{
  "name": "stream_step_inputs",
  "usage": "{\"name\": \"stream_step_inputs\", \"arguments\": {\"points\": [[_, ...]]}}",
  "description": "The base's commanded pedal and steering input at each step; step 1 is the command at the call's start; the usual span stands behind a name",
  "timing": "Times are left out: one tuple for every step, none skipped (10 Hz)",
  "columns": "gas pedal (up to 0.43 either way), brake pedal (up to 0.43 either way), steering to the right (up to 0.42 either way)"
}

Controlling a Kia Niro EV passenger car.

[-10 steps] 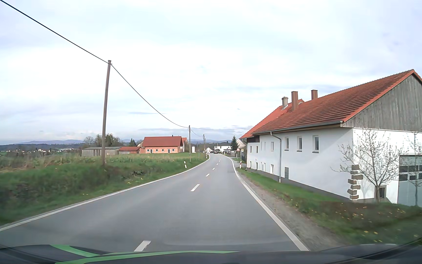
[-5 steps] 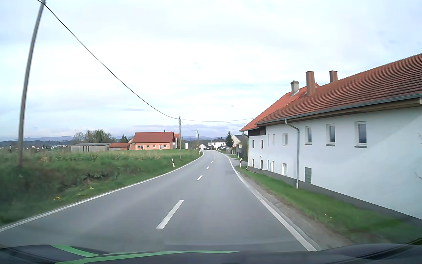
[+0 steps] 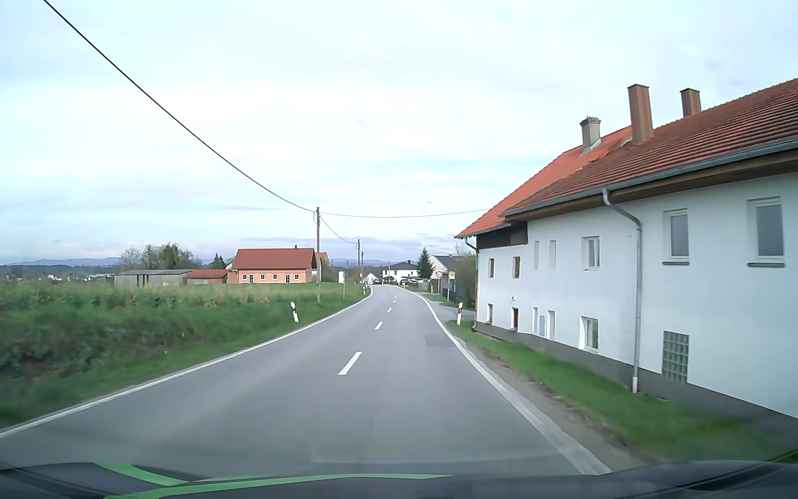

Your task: Follow the waypoints while adhering to traffic rules and regulations

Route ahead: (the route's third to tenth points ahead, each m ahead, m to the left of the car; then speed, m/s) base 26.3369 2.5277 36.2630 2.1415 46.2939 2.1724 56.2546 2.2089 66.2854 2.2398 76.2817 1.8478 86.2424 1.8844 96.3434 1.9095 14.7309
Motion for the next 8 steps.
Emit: {"name": "stream_step_inputs", "arguments": {"points": [[0.000, 0.000, 0.009], [0.000, 0.000, 0.007], [0.000, 0.000, 0.006], [0.000, 0.000, 0.006], [0.000, 0.000, 0.006], [0.000, 0.000, 0.006], [0.000, 0.000, 0.006], [0.000, 0.000, 0.006]]}}
